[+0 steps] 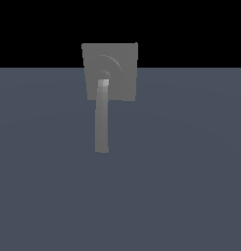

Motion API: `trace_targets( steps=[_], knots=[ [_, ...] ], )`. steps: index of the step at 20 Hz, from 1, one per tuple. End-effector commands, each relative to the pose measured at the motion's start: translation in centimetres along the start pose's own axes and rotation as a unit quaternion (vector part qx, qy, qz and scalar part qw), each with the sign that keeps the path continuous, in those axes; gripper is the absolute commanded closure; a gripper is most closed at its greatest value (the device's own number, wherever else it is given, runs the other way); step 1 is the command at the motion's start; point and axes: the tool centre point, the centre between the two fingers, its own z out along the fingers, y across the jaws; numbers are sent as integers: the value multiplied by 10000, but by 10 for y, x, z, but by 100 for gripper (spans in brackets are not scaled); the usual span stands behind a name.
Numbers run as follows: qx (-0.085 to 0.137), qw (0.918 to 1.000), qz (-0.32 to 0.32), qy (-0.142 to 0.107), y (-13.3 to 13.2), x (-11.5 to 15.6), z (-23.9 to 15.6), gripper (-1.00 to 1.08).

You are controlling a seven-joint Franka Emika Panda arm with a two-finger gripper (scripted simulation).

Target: Turn on the faucet by rotating a designated handle.

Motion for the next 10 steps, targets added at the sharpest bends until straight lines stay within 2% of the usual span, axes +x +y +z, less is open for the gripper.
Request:
trace_targets(
  steps=[1,3,5,7,10],
  knots=[
    [-280,9950,-917,-297,37,10,-15,108],
    [-494,9839,-1636,-518,66,23,-27,108],
    [-706,9667,-2349,-732,93,38,-39,108],
    [-918,9432,-3051,-940,120,57,-52,108],
    [-1235,8966,-4069,-1239,158,92,-72,108]
  ],
)
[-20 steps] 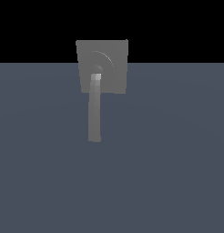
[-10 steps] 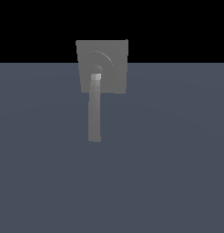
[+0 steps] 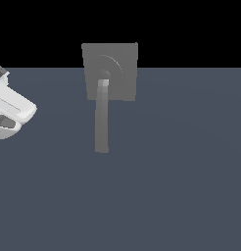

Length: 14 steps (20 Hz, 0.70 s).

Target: Turn on the faucet by rotating a designated handle.

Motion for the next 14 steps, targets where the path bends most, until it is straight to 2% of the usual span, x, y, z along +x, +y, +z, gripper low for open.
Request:
trace_targets(
  steps=[1,3,5,9,14],
  knots=[
    [-302,9947,-937,-289,46,-2,-12,108],
    [-537,9834,-1655,-513,82,1,-23,108],
    [-757,9673,-2309,-724,115,6,-34,108],
    [-1123,9288,-3362,-1085,169,21,-56,108],
    [-1440,8834,-4231,-1410,214,39,-77,108]
  ],
)
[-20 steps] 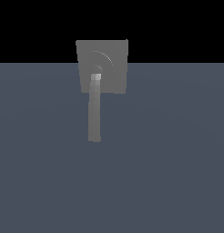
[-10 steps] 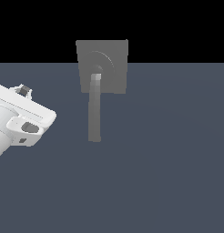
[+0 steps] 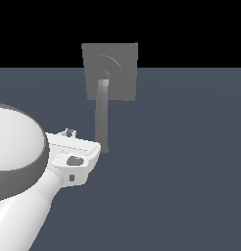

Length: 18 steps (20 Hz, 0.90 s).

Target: Turn on the faucet by rotating a designated handle.

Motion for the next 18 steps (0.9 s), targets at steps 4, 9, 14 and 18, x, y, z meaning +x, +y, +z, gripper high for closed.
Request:
trace_targets(
  steps=[4,9,14,18],
  knots=[
    [-242,9967,-719,-286,35,-18,-7,108],
    [-292,9952,-864,-345,42,-21,-8,108],
    [-290,9954,-853,-340,49,-19,-8,108],
    [-290,9953,-854,-342,63,-16,-9,108]
  ],
)
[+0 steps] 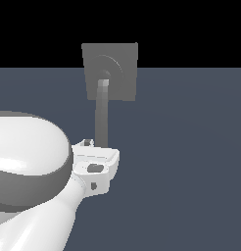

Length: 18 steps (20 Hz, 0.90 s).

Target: Turn on the faucet by rotating a designated handle.

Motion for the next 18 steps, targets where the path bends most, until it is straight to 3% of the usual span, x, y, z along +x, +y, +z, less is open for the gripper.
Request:
trace_targets(
  steps=[1,18],
  knots=[
    [-1,10000,-1,-1,9,1,0,108],
    [-2,10000,-6,-6,74,5,0,108]
  ],
)
